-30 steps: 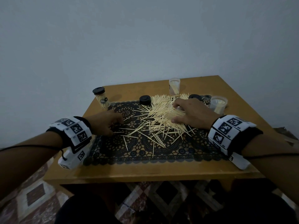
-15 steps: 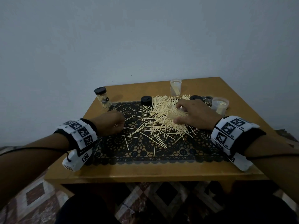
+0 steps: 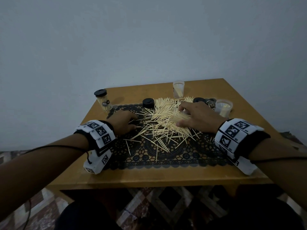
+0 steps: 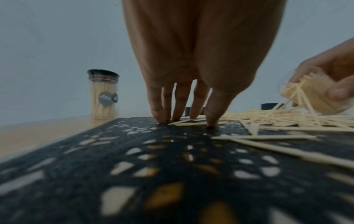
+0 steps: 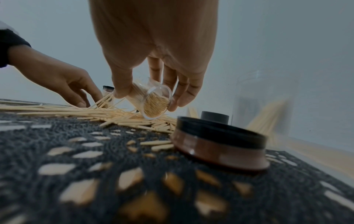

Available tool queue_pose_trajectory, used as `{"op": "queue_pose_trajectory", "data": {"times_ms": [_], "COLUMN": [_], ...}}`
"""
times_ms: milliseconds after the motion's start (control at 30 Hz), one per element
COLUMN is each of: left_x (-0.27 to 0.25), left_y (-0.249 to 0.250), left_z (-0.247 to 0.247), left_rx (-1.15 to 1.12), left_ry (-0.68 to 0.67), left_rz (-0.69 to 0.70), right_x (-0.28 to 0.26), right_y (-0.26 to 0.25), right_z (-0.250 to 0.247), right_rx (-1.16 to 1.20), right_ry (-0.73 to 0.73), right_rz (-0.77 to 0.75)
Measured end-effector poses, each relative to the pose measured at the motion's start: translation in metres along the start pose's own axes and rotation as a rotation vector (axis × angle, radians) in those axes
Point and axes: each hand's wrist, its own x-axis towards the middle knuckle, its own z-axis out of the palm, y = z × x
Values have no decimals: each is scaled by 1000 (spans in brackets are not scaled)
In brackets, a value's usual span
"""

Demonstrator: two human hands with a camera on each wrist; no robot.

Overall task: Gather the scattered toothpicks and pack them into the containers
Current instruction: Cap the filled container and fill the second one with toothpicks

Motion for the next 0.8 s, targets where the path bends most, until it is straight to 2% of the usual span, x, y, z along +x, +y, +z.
{"op": "queue_pose_trajectory", "data": {"times_ms": [167, 333, 533, 700, 800], "left_x": [-3, -8, -13, -14, -12], "left_y": [19, 21, 13, 25, 27], "left_z": [2, 2, 0, -1, 0], "left_rx": [-48, -190, -319, -262, -228], "left_ry": [106, 132, 49, -58, -41], "left_rz": [65, 77, 57, 42, -14], "right_x": [-2, -2, -3, -3, -3], "right_y": [-1, -4, -4, -3, -4], "right_z": [-1, -1, -2, -1, -1], "right_rx": [-3, -3, 10, 10, 11], "right_ry": [-1, -9, -4, 8, 7], "right_rz": [-1, 3, 1, 8, 6]}}
